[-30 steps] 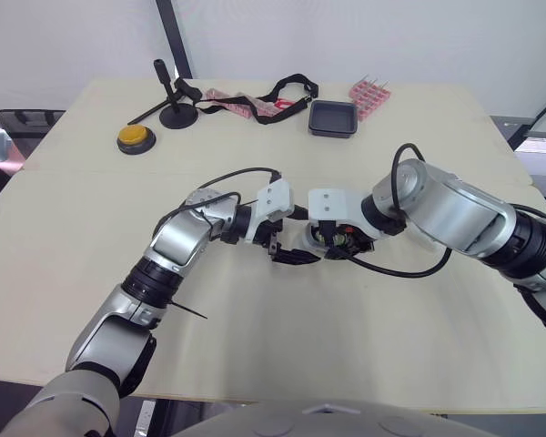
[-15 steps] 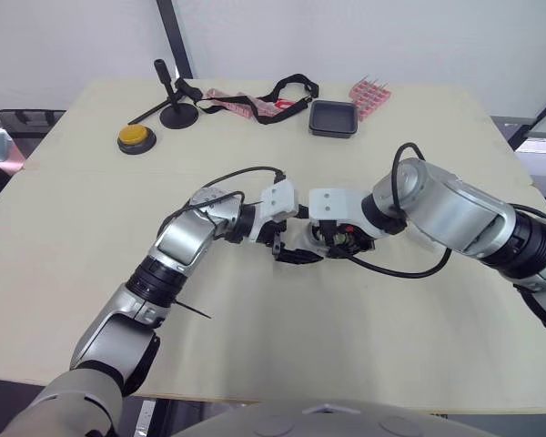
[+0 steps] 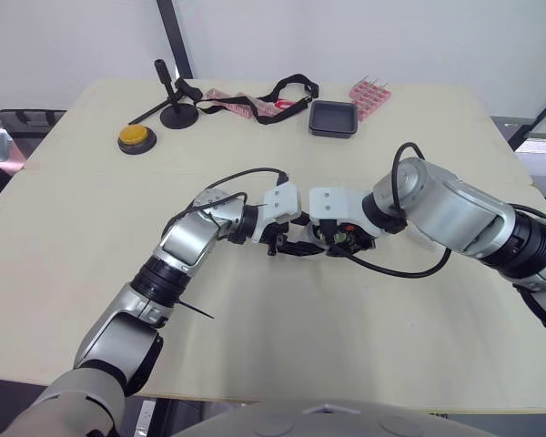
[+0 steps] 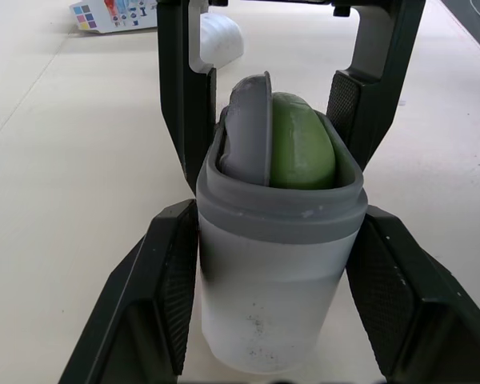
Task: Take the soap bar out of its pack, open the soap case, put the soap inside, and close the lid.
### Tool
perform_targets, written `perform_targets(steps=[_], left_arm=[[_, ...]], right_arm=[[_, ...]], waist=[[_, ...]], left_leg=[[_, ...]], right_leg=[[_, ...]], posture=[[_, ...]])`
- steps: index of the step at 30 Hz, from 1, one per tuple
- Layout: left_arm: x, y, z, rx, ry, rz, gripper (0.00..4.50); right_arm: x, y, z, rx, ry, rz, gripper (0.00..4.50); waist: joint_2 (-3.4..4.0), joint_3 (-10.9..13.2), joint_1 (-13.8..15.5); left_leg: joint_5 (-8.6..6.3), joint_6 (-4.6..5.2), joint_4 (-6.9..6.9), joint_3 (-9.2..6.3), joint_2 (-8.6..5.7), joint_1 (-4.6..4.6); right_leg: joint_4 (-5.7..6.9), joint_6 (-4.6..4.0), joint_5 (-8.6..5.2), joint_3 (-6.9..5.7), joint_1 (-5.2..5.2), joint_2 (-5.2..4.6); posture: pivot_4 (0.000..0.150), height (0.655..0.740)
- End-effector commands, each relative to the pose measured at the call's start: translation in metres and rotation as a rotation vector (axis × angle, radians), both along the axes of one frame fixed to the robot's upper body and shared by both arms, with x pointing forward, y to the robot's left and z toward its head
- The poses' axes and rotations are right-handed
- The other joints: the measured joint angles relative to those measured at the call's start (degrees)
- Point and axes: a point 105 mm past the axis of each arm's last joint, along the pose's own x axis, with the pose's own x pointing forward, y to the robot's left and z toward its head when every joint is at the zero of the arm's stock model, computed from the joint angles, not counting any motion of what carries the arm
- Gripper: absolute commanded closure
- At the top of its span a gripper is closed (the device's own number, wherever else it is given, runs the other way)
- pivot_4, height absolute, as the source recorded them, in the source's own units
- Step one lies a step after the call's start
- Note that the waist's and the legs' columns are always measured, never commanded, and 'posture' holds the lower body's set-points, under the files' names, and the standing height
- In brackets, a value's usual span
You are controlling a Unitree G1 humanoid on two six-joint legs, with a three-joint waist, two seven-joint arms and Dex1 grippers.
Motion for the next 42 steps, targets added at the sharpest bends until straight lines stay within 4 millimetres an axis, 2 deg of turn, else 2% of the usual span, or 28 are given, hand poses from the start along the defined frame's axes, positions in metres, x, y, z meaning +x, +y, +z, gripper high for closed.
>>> perform_targets(steps=[1,29,32,33,42], left_arm=[[0.0038,-0.0011,0.0101,-0.013,-0.050,0.001,1.73],[0.0049,-0.0074,0.0099,-0.028,-0.089,-0.010,1.73],[0.0050,-0.0073,0.0100,-0.029,-0.091,-0.011,2.49],[0.0051,-0.0073,0.0100,-0.029,-0.094,-0.012,2.59],[0.0055,-0.0068,0.0075,-0.022,-0.119,-0.012,2.59]], right_arm=[[0.0002,0.0034,0.0078,0.014,-0.030,0.020,2.35],[0.0014,0.0031,0.0077,0.013,-0.024,0.009,2.35],[0.0017,0.0031,0.0078,0.013,-0.024,0.009,2.35],[0.0017,0.0031,0.0078,0.013,-0.024,0.009,2.35],[0.0025,0.0030,0.0078,0.014,-0.023,0.012,2.35]], waist=[[0.00,0.0,0.0],[0.00,0.0,0.0],[0.00,0.0,0.0],[0.00,0.0,0.0],[0.00,0.0,0.0]], left_leg=[[0.00,0.00,0.00,0.00,0.00,0.00],[0.00,0.01,0.16,0.00,0.01,0.00],[0.00,0.01,0.16,0.00,0.01,0.00],[0.00,0.01,0.17,0.00,0.01,0.00],[0.00,0.01,0.18,0.00,0.01,0.00]], right_leg=[[0.01,0.00,0.00,0.00,0.00,0.00],[0.16,0.00,0.00,0.04,-0.01,-0.01],[0.16,0.00,0.00,0.04,0.00,-0.01],[0.17,0.00,0.00,0.04,-0.01,-0.01],[0.18,0.00,0.00,0.04,-0.01,-0.01]], posture=[[0.150,0.7400],[0.150,0.7400],[0.150,0.7400],[0.150,0.7400],[0.150,0.7400]])
